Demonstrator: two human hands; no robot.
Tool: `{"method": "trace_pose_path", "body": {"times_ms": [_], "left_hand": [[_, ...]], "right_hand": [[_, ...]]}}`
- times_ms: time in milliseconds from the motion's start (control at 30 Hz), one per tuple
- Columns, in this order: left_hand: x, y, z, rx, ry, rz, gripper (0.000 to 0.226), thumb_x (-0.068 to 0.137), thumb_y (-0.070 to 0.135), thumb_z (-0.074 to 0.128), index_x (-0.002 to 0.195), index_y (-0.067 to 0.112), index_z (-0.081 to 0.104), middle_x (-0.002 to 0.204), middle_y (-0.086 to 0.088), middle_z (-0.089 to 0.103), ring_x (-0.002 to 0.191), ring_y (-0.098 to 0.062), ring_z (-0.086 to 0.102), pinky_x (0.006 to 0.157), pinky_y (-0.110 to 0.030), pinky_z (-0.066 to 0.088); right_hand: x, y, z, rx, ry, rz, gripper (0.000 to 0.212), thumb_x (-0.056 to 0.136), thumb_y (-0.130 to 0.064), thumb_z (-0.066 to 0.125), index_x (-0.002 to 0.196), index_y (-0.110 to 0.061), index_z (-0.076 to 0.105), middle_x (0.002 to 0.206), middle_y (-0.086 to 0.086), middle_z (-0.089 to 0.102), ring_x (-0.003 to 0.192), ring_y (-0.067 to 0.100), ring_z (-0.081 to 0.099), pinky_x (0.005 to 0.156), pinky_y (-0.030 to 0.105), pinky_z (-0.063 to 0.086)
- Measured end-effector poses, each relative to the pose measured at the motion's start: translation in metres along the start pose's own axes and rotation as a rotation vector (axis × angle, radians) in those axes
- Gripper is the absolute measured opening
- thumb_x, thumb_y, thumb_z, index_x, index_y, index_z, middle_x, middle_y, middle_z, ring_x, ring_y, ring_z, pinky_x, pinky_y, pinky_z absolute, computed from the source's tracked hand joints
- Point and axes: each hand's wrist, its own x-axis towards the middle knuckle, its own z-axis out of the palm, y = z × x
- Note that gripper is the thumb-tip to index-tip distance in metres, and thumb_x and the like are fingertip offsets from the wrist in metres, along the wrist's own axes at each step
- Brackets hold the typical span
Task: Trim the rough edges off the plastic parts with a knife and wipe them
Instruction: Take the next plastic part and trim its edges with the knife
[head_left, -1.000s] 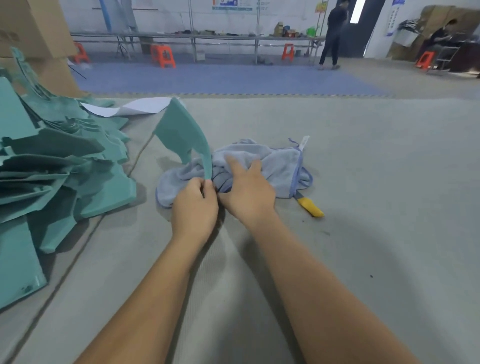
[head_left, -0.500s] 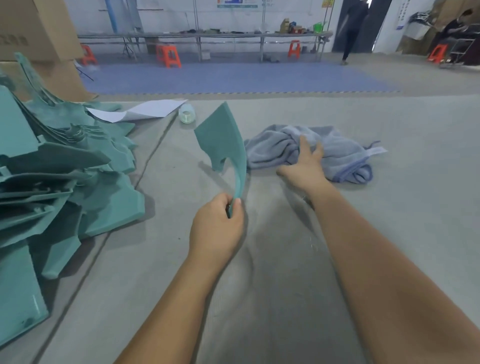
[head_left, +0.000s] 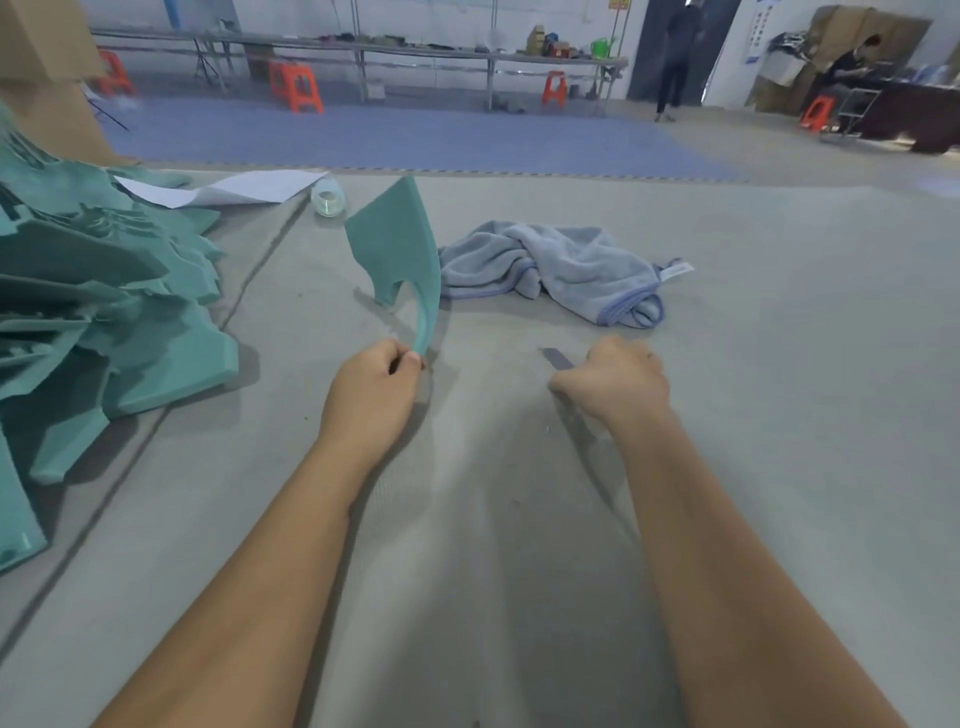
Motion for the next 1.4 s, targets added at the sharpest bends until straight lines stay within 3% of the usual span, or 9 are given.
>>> {"method": "trace_pose_path", "body": {"times_ms": [167, 433, 600, 700, 767, 867, 933, 1100, 1400], "left_hand": [[-0.006, 0.002, -0.003, -0.071, 0.038, -0.024, 0.023, 0.090, 0.029, 0.049, 0.080, 0.014, 0.063, 0.061, 0.001, 0.055, 0.060, -0.020, 0.050, 0.061, -0.034, 0.041], [-0.023, -0.001, -0.005, 0.042, 0.032, 0.004, 0.022, 0.091, 0.031, 0.049, 0.079, 0.017, 0.062, 0.062, 0.003, 0.056, 0.061, -0.016, 0.052, 0.056, -0.031, 0.037], [-0.020, 0.002, -0.003, 0.128, -0.007, -0.007, 0.024, 0.092, 0.033, 0.046, 0.078, 0.019, 0.059, 0.065, 0.004, 0.058, 0.064, -0.017, 0.054, 0.055, -0.031, 0.036], [-0.019, 0.003, -0.002, 0.240, -0.037, 0.021, 0.025, 0.092, 0.034, 0.046, 0.077, 0.018, 0.058, 0.068, 0.005, 0.059, 0.068, -0.018, 0.055, 0.054, -0.030, 0.034], [-0.020, 0.004, -0.002, 0.208, -0.038, 0.026, 0.025, 0.092, 0.032, 0.048, 0.076, 0.017, 0.060, 0.064, 0.004, 0.059, 0.067, -0.020, 0.056, 0.055, -0.030, 0.036], [-0.021, 0.004, -0.007, 0.066, -0.011, -0.012, 0.026, 0.091, 0.030, 0.052, 0.076, 0.015, 0.065, 0.058, 0.002, 0.058, 0.064, -0.022, 0.057, 0.061, -0.033, 0.043], [-0.020, 0.004, -0.010, -0.019, 0.011, -0.032, 0.025, 0.091, 0.029, 0.053, 0.076, 0.014, 0.067, 0.054, 0.001, 0.055, 0.058, -0.022, 0.053, 0.060, -0.034, 0.043], [-0.020, 0.004, -0.012, -0.214, 0.010, -0.102, 0.027, 0.094, 0.030, 0.050, 0.077, 0.020, 0.068, 0.041, 0.010, 0.042, 0.047, -0.014, 0.040, 0.055, -0.029, 0.032], [-0.027, 0.010, -0.019, -0.539, -0.079, -0.086, 0.035, 0.099, 0.025, 0.045, 0.069, 0.021, 0.063, 0.047, 0.010, 0.036, 0.041, -0.007, 0.030, 0.042, -0.021, 0.025]], "right_hand": [[-0.019, 0.004, 0.009, 0.034, 0.085, -0.107, 0.042, 0.098, -0.040, 0.046, 0.113, -0.002, 0.055, 0.120, 0.022, 0.056, 0.113, 0.039, 0.049, 0.087, 0.039, 0.039], [-0.014, 0.007, 0.012, 0.040, 0.126, -0.219, 0.019, 0.093, -0.020, 0.055, 0.106, -0.006, 0.055, 0.111, 0.015, 0.060, 0.107, 0.035, 0.053, 0.073, 0.033, 0.032], [-0.028, -0.015, 0.019, 0.600, 0.201, -0.272, 0.011, 0.097, -0.023, 0.049, 0.091, -0.016, 0.042, 0.079, 0.003, 0.058, 0.079, 0.030, 0.054, 0.063, 0.038, 0.036], [-0.041, -0.044, 0.026, 0.828, 0.074, -0.241, 0.011, 0.098, -0.027, 0.043, 0.089, -0.025, 0.037, 0.086, 0.008, 0.064, 0.079, 0.029, 0.057, 0.074, 0.043, 0.047], [-0.046, -0.061, 0.026, 0.912, -0.046, -0.246, 0.013, 0.098, -0.034, 0.042, 0.088, -0.027, 0.045, 0.079, -0.001, 0.060, 0.071, 0.019, 0.054, 0.070, 0.039, 0.044], [-0.050, -0.075, 0.029, 1.214, -0.211, -0.171, 0.038, 0.104, -0.040, 0.030, 0.086, -0.024, 0.060, 0.067, -0.006, 0.047, 0.058, 0.008, 0.040, 0.060, 0.025, 0.032], [-0.053, -0.075, 0.035, 1.370, -0.221, -0.107, 0.043, 0.105, -0.036, 0.029, 0.085, -0.020, 0.063, 0.067, -0.004, 0.040, 0.056, 0.007, 0.033, 0.056, 0.022, 0.027], [-0.054, -0.063, 0.035, 1.364, -0.228, -0.189, 0.033, 0.098, -0.027, 0.049, 0.067, -0.024, 0.059, 0.057, -0.007, 0.047, 0.050, 0.005, 0.037, 0.048, 0.017, 0.032], [-0.053, -0.055, 0.024, 1.301, -0.433, -0.210, 0.035, 0.095, -0.017, 0.054, 0.060, -0.015, 0.059, 0.045, -0.004, 0.047, 0.035, 0.005, 0.035, 0.035, 0.015, 0.025]]}}
